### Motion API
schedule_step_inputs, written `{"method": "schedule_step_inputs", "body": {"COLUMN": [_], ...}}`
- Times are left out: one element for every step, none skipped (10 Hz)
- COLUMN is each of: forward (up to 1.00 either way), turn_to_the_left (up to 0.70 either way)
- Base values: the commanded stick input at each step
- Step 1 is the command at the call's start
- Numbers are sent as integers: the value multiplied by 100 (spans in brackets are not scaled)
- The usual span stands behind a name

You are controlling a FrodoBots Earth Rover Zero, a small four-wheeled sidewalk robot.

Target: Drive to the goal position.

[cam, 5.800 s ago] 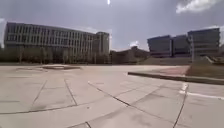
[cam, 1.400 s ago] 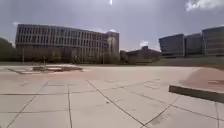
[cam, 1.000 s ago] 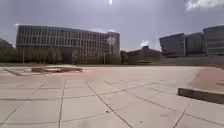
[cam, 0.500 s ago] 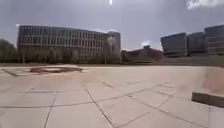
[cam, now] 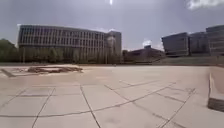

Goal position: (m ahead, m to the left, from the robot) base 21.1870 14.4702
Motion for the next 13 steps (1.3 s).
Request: {"method": "schedule_step_inputs", "body": {"forward": [70, 70, 70, 70, 70, 70, 70, 70, 70, 70, 70, 70, 70], "turn_to_the_left": [3, 3, 3, 3, 3, 3, 3, 3, 3, 3, 3, 3, 3]}}
